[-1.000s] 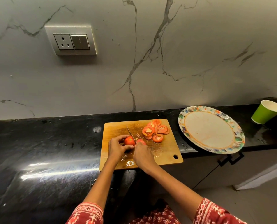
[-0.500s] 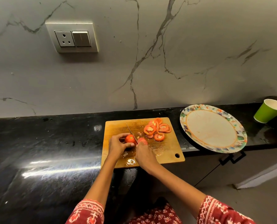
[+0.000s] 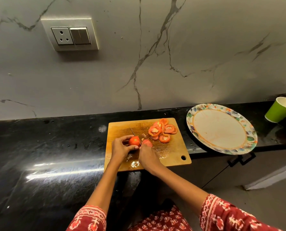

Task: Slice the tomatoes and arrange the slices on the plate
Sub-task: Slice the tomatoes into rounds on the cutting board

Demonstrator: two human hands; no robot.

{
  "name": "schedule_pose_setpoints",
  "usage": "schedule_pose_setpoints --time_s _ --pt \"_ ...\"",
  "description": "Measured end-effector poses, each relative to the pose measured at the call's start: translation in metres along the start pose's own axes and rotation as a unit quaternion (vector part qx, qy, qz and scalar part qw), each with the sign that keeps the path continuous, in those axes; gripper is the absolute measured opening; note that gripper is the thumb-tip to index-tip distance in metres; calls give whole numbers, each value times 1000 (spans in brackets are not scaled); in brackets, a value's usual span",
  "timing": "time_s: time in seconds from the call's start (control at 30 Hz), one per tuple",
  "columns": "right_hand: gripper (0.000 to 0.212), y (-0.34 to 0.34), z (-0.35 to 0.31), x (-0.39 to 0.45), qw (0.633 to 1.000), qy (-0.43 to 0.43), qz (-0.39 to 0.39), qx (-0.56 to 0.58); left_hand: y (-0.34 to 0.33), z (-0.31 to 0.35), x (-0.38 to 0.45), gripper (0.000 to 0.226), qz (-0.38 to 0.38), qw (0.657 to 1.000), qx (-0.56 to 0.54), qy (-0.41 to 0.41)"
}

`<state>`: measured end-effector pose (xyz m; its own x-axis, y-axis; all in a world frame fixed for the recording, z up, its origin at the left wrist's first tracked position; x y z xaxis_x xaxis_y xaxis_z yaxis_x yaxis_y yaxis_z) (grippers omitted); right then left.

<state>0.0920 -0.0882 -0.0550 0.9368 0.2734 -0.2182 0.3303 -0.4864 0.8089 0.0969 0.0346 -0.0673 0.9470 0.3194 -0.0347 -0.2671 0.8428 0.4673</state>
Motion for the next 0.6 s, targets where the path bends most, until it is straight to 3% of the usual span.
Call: schedule_pose_setpoints --time_s 0.6 --pt "29 -9 20 -16 998 8 -28 -60 0 -3 7 52 -4 1000 4 6"
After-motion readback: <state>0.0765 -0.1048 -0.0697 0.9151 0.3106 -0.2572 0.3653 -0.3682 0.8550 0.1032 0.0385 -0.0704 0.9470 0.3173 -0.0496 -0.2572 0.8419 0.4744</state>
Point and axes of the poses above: each hand's wrist, its own x-axis towards the middle knuckle, its own y-axis out of the back of the hand, z = x × y, the point moved 3 cm from there along x, towards the middle knuckle, and after that the axes turned 3 degrees about x, right-handed, at the moved point
